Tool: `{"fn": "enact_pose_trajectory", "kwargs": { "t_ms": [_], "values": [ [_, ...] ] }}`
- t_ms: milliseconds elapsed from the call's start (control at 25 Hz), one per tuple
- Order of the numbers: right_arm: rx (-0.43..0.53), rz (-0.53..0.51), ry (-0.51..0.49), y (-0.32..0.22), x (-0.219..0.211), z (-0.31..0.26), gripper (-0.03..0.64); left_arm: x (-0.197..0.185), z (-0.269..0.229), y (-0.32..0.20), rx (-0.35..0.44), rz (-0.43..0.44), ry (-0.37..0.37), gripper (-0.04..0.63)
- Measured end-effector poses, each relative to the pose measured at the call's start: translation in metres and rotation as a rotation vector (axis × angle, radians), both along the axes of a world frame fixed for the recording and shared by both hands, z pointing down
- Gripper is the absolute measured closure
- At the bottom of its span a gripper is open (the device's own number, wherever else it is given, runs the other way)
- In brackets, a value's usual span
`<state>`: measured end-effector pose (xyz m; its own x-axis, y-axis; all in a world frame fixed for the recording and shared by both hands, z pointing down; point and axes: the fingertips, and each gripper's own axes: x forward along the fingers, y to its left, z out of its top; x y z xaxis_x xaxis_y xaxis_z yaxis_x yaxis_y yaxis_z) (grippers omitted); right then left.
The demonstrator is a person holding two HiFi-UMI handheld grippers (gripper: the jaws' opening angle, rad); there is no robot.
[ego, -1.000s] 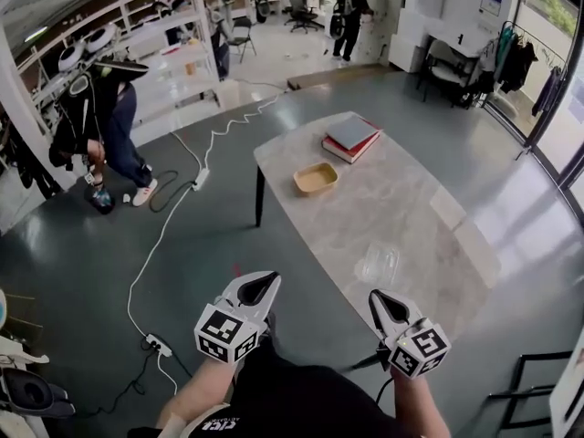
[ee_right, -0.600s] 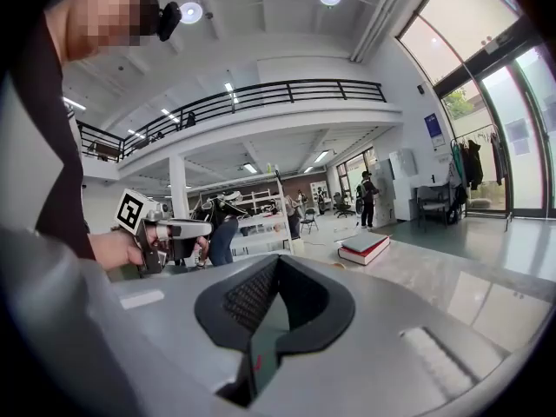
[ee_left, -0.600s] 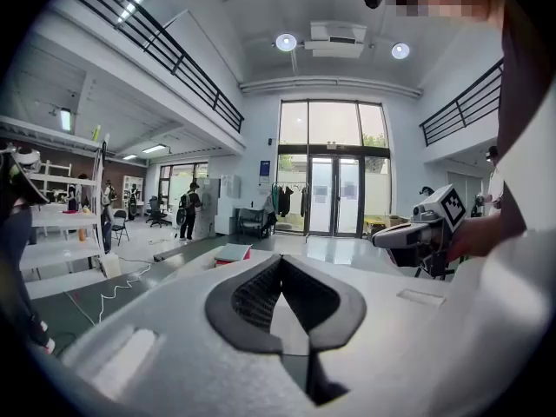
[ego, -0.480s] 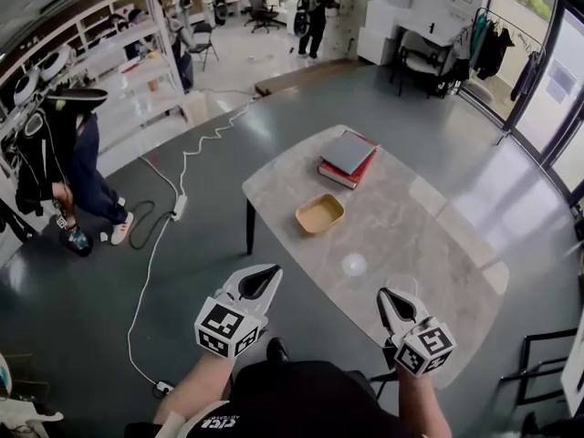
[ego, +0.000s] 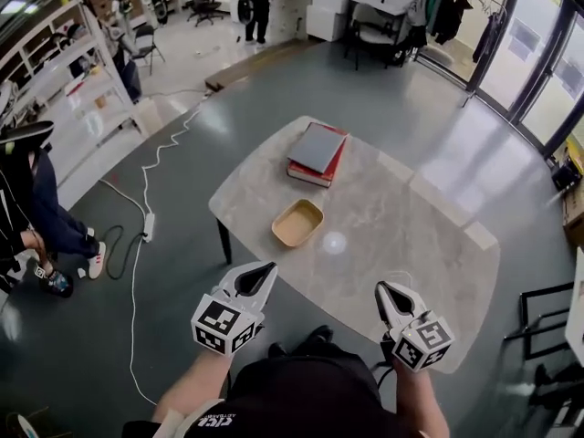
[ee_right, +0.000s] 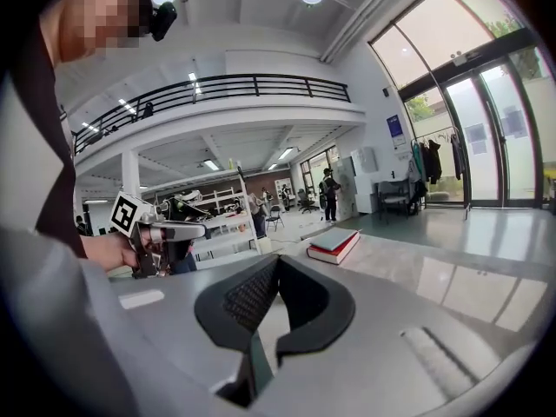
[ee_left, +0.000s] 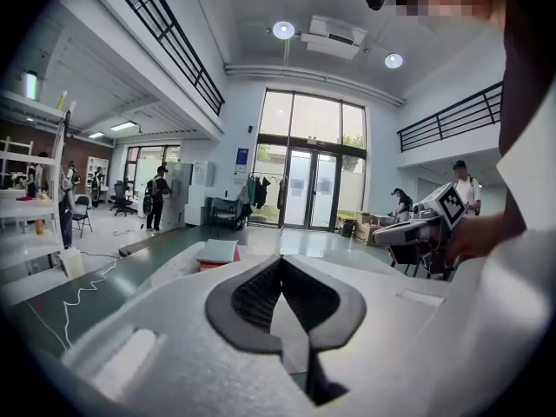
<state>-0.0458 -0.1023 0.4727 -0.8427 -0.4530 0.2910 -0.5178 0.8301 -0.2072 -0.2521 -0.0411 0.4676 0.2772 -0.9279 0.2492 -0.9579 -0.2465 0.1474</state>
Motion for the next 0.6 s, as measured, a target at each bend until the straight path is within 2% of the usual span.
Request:
{"fn": "enact_pose_trajectory", "kwargs": {
  "t_ms": [120,320,600],
  "values": [
    [-0.008,0.048,0.012,-0.021,0.01,0.004,0.611,0.011,-0.005,-0.034,0.004,0.052,0.006,0.603],
    [-0.031,0.116,0.015,-0.051,0.031,0.018,0.598,0.037,-0.003,-0.081,-0.012,0.151,-0.028,0.603],
    [-0.091,0.184,0.062,-0.065,0.056,0.051,0.58,0.077,0.013,-0.128,-0.048,0.283,-0.019,0.603]
  ]
}}
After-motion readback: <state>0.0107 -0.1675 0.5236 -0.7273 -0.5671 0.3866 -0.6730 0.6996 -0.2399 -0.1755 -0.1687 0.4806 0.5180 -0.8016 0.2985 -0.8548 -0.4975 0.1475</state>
